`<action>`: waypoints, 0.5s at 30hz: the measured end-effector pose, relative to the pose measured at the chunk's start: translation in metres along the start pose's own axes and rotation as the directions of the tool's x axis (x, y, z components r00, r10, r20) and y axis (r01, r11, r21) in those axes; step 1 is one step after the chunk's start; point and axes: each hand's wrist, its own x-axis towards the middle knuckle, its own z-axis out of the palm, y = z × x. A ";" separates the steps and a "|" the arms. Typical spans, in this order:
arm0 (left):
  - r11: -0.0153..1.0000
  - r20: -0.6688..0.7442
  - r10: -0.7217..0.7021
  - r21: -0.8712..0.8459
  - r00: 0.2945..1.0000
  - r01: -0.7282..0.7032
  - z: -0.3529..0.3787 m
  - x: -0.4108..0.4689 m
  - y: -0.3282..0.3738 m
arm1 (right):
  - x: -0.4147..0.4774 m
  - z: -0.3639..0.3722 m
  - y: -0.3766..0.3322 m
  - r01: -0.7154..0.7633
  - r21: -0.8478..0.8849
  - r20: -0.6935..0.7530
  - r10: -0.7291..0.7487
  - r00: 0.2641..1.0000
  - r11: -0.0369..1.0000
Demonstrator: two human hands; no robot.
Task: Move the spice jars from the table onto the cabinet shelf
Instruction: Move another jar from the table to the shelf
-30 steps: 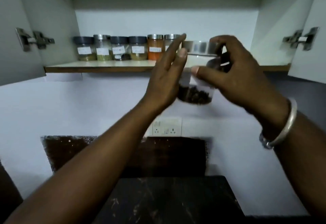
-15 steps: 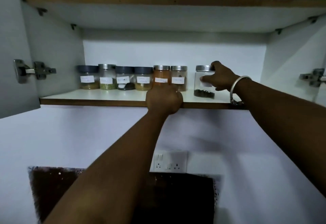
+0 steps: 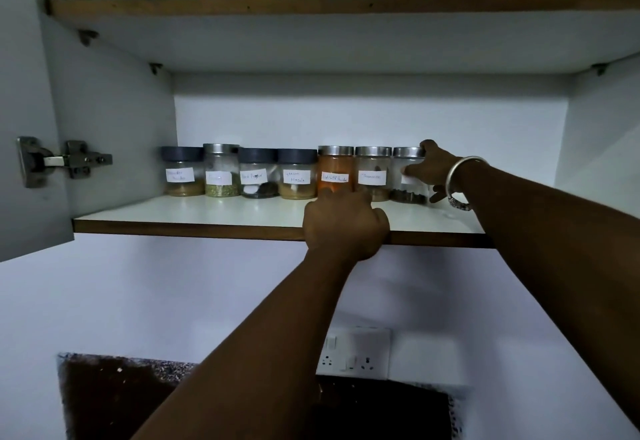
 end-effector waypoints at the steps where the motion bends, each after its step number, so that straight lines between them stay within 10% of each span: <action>1: 1.000 0.001 -0.001 -0.001 1.000 0.001 0.000 0.001 0.000 | 0.003 0.002 0.001 0.005 0.005 -0.006 -0.005 1.000 1.000; 15: 0.999 -0.018 0.039 -0.012 0.999 -0.039 -0.008 0.000 0.002 | -0.033 -0.010 0.006 -0.153 0.081 0.198 0.135 0.971 0.985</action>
